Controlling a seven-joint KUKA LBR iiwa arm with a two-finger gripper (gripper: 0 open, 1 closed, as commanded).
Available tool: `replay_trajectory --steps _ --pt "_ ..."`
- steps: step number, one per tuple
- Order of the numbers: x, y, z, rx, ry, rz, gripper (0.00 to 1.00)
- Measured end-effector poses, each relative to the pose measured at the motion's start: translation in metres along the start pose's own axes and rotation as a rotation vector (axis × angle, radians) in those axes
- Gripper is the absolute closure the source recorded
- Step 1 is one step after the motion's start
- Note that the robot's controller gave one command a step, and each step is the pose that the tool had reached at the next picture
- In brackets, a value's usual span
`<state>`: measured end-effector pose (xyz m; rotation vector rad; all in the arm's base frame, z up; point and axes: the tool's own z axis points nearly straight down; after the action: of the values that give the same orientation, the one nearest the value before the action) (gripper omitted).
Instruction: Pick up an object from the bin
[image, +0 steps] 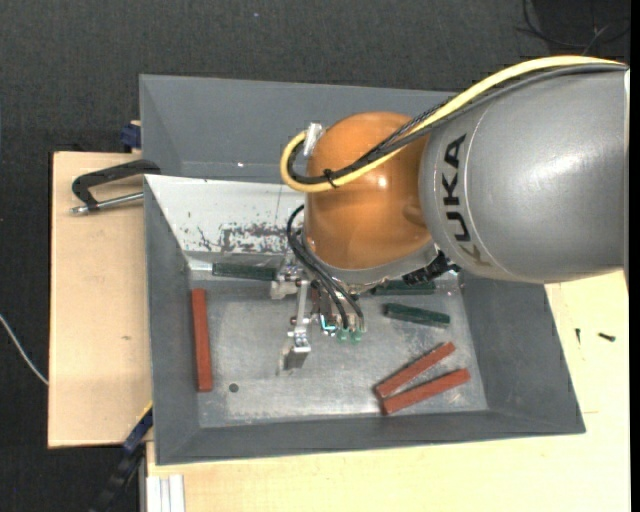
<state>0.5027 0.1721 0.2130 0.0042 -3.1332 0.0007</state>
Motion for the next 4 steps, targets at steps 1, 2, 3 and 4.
replay_trajectory --steps 1,2,3,4 --pt "-0.002 -0.001 -0.004 -0.002 -0.008 0.002 0.00" --pt "-0.005 -0.036 0.033 -0.003 -0.013 -0.095 0.00" --pt "-0.012 -0.098 0.052 0.001 -0.007 -0.144 0.00" --pt "-0.012 -0.113 0.041 -0.001 -0.014 -0.274 0.00"
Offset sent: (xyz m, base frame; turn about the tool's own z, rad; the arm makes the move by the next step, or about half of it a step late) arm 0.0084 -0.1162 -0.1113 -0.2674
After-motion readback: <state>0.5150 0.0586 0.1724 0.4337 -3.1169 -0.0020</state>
